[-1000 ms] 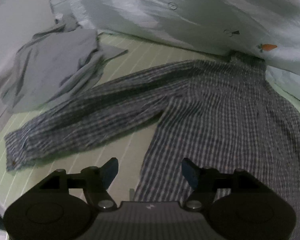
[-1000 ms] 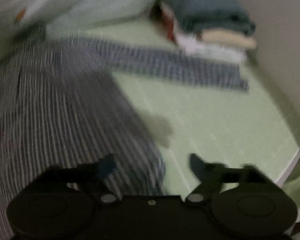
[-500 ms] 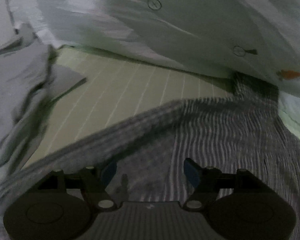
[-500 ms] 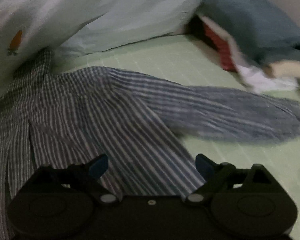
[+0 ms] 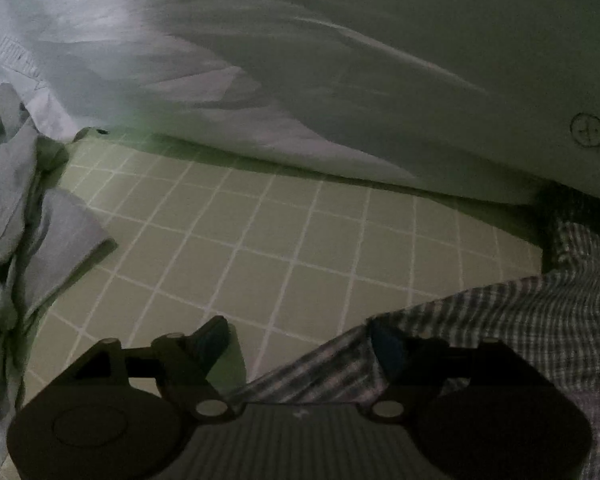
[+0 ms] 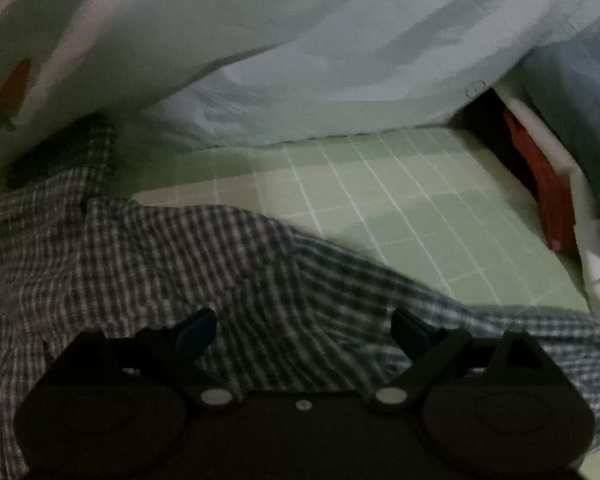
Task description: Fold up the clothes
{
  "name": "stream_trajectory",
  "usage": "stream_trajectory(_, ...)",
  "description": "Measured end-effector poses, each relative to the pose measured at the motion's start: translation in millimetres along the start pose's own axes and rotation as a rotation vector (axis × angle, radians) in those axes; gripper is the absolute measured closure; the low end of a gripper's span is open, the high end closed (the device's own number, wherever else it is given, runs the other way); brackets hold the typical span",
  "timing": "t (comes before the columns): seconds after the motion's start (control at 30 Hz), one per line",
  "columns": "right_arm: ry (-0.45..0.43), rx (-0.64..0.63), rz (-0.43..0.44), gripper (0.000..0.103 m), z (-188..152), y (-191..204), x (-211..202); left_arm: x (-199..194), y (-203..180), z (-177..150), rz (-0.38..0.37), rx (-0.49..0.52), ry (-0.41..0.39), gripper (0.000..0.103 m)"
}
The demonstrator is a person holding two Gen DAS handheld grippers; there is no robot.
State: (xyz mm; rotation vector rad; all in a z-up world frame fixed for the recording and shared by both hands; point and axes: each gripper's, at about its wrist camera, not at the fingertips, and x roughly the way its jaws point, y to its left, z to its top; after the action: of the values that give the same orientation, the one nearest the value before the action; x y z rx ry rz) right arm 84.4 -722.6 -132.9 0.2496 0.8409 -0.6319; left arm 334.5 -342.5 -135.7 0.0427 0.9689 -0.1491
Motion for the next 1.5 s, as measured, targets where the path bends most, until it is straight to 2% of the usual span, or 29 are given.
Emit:
stream_trajectory(0.17,-0.022,-0.055,0.001,0.006,-10.3,1.9,-29.4,-46.9,11.8,-5.1,-0.018,-0.06,-0.044,0.024)
stream_trajectory(0.23,-0.036,-0.07,0.007,0.003,-18.6,2.7,-48.6,-76.7,21.9,-15.1,-0.012,-0.072,-0.069,0.023)
stream_trajectory(0.33,-0.077,-0.071,-0.035,0.003,-37.7,8.1,-91.4,-121.6,44.4,-42.0,-0.001,-0.106,-0.09,0.019)
stream_trajectory(0.47,-0.112,-0.022,0.08,0.0,-63.9,10.8,-140.1,-174.6,78.5,-87.3,0.005,-0.159,-0.112,0.015)
stream_trajectory(0.73,-0.094,-0.075,0.126,0.0,-120.0,23.7,-198.1,-239.0,128.5,-146.9,0.001,-0.205,-0.123,0.011)
stream_trajectory(0.93,-0.002,-0.112,0.16,0.0,-170.1,45.1,-219.8,-247.1,180.8,-188.9,0.04,-0.242,-0.046,0.011)
stream_trajectory(1.07,0.03,-0.122,0.115,0.0,-192.3,65.5,-224.5,-242.4,219.7,-206.6,0.076,-0.246,0.004,0.011)
stream_trajectory(1.37,0.066,-0.084,0.031,0.0,-218.4,107.0,-232.7,-208.9,298.8,-205.4,0.174,-0.282,0.111,0.01)
stream_trajectory(1.5,0.098,-0.065,-0.004,0.0,-229.0,123.1,-232.5,-193.7,317.5,-202.6,0.177,-0.297,0.15,0.01)
